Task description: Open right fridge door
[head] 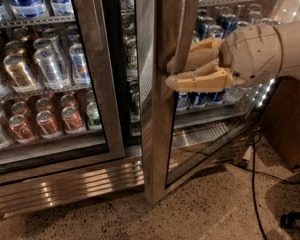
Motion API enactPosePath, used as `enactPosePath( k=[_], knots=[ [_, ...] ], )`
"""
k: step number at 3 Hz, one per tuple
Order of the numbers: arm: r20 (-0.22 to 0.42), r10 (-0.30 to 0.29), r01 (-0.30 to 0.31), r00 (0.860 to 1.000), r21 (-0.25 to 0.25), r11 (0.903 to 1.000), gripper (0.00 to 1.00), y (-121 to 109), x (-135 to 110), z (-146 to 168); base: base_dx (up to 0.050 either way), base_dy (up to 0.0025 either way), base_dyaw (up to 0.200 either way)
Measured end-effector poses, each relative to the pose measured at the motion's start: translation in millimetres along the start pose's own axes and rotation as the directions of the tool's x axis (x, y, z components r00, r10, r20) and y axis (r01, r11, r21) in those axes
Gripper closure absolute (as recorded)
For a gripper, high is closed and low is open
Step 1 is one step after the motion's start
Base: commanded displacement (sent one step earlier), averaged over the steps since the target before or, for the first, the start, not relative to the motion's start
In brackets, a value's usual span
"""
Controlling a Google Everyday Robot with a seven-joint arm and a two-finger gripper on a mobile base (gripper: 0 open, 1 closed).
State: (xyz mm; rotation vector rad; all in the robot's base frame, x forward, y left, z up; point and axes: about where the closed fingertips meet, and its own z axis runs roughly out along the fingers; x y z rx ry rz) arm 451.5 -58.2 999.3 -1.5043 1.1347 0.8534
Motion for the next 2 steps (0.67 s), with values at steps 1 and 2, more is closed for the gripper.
enactPosePath(
  k=[1, 2],
  knots=[
    [0.000, 0.000, 0.000, 1.000, 0.000, 1.0000, 1.00, 0.0, 0.0, 0.0, 0.000, 0.00011, -0.187],
    [0.000, 0.001, -0.001, 1.000, 0.000, 1.0000, 1.00, 0.0, 0.3, 0.2, 0.000, 0.00000, 0.000]
  ],
)
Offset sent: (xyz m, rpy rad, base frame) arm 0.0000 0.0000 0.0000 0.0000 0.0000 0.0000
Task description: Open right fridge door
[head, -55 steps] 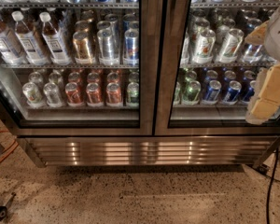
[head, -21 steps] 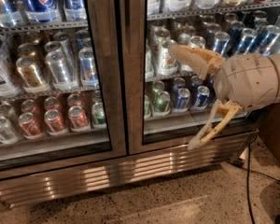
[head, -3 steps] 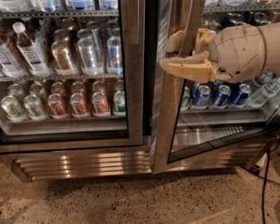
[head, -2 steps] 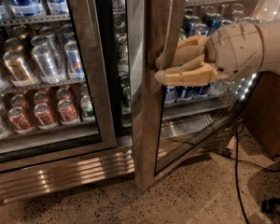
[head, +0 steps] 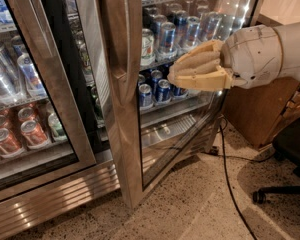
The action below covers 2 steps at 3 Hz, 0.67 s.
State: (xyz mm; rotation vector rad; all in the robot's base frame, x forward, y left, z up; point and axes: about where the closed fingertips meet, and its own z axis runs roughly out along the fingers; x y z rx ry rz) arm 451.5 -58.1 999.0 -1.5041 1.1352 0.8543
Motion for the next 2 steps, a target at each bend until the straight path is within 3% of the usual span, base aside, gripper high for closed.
enactPosePath(
  k=[1, 2],
  knots=[
    [0.019, 0.138, -0.137, 0.990, -0.049, 0.9893, 1.00, 6.2, 48.2, 25.2, 0.000, 0.00000, 0.000],
    [0.049, 0.267, -0.262, 0.962, -0.089, 0.9610, 1.00, 16.7, 92.5, 46.8, 0.000, 0.00000, 0.000]
  ],
)
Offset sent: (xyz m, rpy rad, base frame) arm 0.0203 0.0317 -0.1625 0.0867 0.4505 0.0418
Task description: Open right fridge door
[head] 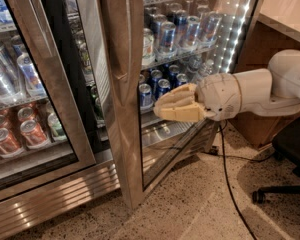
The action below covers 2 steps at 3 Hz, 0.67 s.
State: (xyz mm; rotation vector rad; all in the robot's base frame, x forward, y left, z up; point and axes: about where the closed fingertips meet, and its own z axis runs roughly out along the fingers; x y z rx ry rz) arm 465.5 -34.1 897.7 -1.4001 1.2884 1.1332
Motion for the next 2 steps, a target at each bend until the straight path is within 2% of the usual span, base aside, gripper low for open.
enactPosePath(
  k=[1, 2],
  knots=[
    [0.020, 0.079, -0.079, 0.997, -0.016, 0.9967, 1.00, -2.1, 28.0, 10.5, 0.000, 0.00000, 0.000],
    [0.020, 0.080, -0.080, 0.997, -0.017, 0.9967, 1.00, -1.9, 28.4, 10.8, 0.000, 0.00000, 0.000]
  ],
)
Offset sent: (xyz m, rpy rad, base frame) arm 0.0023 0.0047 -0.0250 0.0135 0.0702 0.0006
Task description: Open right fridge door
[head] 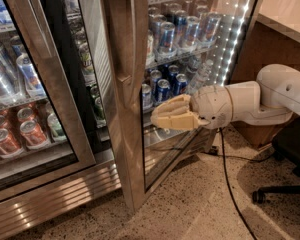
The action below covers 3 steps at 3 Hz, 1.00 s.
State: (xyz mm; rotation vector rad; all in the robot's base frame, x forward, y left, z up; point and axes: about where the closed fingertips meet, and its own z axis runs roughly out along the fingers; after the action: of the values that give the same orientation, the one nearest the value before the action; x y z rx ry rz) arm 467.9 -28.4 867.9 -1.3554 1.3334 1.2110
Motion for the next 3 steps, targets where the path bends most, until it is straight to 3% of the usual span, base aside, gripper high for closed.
enactPosePath(
  k=[1, 2, 3],
  knots=[
    [-0.014, -0.028, 0.028, 0.999, -0.011, 0.9995, 1.00, 12.4, -8.3, 4.1, 0.000, 0.00000, 0.000],
    [-0.021, -0.082, 0.081, 0.996, -0.039, 0.9959, 1.00, 48.8, -4.1, 12.5, 0.000, 0.00000, 0.000],
    [-0.007, -0.127, 0.126, 0.992, -0.069, 0.9896, 1.00, 96.2, 17.1, 17.0, 0.000, 0.00000, 0.000]
  ],
)
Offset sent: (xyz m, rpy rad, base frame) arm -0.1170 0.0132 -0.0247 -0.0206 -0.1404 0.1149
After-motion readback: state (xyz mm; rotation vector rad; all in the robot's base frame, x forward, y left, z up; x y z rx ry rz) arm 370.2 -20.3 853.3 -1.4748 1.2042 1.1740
